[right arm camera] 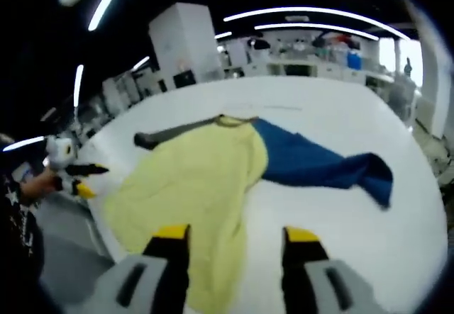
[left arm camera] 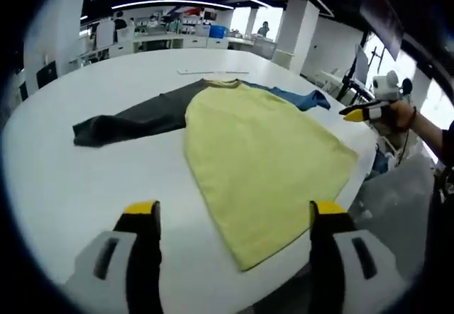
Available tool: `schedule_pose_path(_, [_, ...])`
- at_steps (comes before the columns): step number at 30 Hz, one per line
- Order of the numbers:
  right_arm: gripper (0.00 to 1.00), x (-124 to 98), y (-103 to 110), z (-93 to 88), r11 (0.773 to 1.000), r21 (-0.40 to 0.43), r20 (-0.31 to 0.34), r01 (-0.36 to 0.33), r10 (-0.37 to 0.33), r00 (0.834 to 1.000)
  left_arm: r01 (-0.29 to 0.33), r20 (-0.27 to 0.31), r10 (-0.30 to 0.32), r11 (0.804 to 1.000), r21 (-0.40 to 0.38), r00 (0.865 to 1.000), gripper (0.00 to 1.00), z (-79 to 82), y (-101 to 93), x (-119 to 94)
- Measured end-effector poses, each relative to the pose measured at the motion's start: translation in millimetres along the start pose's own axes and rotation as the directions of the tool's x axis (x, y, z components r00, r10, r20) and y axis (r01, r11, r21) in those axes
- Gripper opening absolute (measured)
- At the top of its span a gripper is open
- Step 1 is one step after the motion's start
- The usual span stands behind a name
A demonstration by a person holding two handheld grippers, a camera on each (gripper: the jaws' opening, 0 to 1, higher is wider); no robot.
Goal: Fold the garment on the visible template until the final outline fits inside the template.
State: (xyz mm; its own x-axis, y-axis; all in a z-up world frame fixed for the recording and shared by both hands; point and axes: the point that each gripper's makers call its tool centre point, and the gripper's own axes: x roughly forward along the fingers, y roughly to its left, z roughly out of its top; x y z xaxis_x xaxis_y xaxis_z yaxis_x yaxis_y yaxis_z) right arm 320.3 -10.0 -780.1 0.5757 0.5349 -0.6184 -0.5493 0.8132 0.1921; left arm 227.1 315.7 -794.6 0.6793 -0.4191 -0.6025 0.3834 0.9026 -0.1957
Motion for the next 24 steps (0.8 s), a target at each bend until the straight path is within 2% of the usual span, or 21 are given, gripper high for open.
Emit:
schedule_pose_path(6, [0.46, 14, -1, 17.2, 0.999, -0.037, 0.014, -0.034, 0.035, 0.999, 0.001, 0.03, -0.001, 1.0, 0.008, 1.0, 0.9, 5.3, 2.6, -1])
schedule_pose_path(11, [0.44, 26, -9, 25.5, 0.997, -0.065, -0.006, -0.037, 0.037, 0.999, 0.004, 0.064, -0.005, 1.0, 0.008, 0.998, 0.96, 13.1, 1.1, -1])
schedule_pose_path(14, [0.42, 33, -14, 26.2, 0.996, -0.075, -0.019, -0.042, 0.041, 0.999, 0.003, 0.074, -0.004, 1.0, 0.016, 0.997, 0.98, 16.5, -0.1, -2])
schedule_pose_path(16, [0.39, 39, -17, 26.8, 0.994, -0.096, -0.029, -0.045, 0.042, 0.999, 0.002, 0.109, -0.001, 1.0, -0.009, 0.994, 0.97, 22.9, 0.5, -2])
schedule_pose_path(24, [0.3, 68, -29, 26.1, 0.981, -0.186, -0.073, -0.062, 0.049, 0.996, -0.02, 0.12, 0.021, 1.0, -0.013, 0.993, 0.99, 29.9, 6.4, -2])
